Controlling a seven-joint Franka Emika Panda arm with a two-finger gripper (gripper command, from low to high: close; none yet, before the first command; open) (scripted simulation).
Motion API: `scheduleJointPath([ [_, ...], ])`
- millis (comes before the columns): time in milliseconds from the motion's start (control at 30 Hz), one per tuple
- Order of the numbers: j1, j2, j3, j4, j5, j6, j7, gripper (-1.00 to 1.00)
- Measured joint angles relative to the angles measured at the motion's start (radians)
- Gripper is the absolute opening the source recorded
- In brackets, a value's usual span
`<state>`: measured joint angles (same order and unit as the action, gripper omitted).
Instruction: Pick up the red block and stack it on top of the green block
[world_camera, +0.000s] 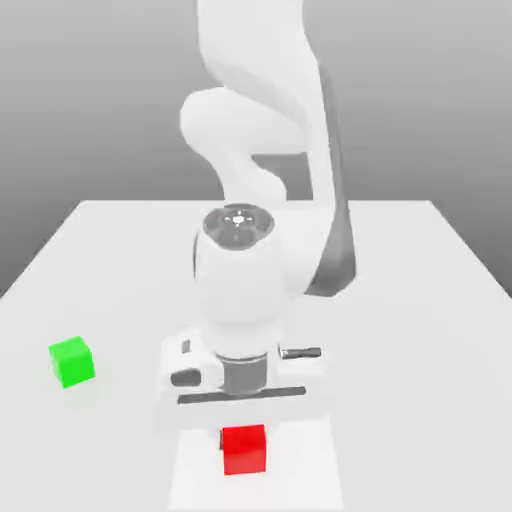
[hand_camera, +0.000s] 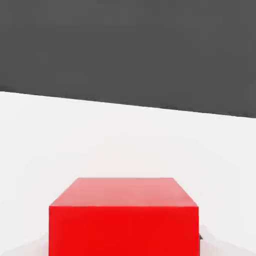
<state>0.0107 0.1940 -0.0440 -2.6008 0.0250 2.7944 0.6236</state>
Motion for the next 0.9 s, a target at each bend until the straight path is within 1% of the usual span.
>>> scheduleJointPath([
  [67,-0.007,-0.063,-0.011,-0.012,-0.008,-0.051,0.003,-1.00],
  [133,-0.051,-0.097,-0.049,-0.030,-0.013,-0.067,-0.011,-1.00],
  [333,-0.253,-0.182,-0.145,-0.088,-0.041,-0.093,-0.050,-1.00],
  [633,-0.487,-0.312,-0.300,-0.176,-0.115,-0.130,-0.087,-1.00],
  [667,-0.497,-0.304,-0.313,-0.181,-0.111,-0.118,-0.096,-1.00],
  [733,-0.496,-0.251,-0.322,-0.183,-0.070,-0.065,-0.129,-1.00],
  [800,-0.495,-0.181,-0.310,-0.181,-0.002,-0.001,-0.178,-1.00],
  [867,-0.513,-0.106,-0.274,-0.177,0.081,0.065,-0.238,-1.00],
  [900,-0.520,-0.087,-0.263,-0.176,0.104,0.082,-0.254,1.00],
])
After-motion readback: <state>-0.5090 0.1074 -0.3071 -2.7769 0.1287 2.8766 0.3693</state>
